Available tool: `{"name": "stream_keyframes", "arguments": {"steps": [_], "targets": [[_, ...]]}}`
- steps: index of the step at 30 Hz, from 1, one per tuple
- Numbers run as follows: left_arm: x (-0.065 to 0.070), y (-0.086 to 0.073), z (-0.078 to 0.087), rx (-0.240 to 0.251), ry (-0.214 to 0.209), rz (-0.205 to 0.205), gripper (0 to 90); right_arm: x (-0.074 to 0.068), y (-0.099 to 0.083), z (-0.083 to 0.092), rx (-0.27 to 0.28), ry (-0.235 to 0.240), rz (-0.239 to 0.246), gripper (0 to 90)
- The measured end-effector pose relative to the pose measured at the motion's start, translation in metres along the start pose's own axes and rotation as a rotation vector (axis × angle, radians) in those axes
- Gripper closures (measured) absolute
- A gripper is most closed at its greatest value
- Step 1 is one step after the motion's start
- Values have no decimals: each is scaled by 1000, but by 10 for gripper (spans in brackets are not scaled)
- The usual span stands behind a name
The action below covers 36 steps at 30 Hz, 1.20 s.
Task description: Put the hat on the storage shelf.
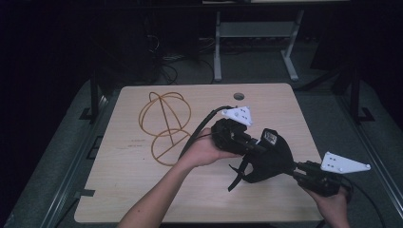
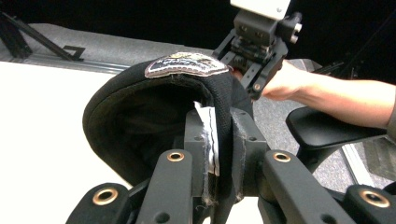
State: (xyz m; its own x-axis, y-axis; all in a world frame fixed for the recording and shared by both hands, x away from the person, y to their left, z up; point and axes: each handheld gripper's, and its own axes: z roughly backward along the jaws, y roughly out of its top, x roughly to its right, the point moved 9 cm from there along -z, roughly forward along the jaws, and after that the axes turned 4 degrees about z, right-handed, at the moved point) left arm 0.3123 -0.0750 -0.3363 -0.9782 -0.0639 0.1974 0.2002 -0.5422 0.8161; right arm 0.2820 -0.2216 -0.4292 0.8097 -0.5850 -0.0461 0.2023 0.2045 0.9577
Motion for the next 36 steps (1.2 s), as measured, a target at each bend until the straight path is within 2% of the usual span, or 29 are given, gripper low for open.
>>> {"name": "stream_keyframes", "arguments": {"steps": [5, 8, 10, 16, 19, 27, 36], "targets": [[-5, -10, 7, -2, 31, 10, 757, 2, 7, 0, -35, 20, -30, 767], [-7, -14, 8, -5, 43, 12, 744, 3, 9, -1, -39, 25, -34, 770], [-9, -16, 11, -6, 58, 17, 726, 6, 9, -2, -51, 32, -61, 775], [-12, -24, 19, 3, 88, 30, 678, 10, 12, -3, -60, 37, -97, 780], [-14, -32, 25, -17, 115, 26, 649, 14, 15, -5, -82, 48, -121, 780], [-11, -47, 37, -18, 132, 21, 604, 16, 21, -7, -116, 57, -131, 781], [-9, -65, 44, -38, 164, 11, 589, 22, 31, -8, -113, 65, -152, 781]]}}
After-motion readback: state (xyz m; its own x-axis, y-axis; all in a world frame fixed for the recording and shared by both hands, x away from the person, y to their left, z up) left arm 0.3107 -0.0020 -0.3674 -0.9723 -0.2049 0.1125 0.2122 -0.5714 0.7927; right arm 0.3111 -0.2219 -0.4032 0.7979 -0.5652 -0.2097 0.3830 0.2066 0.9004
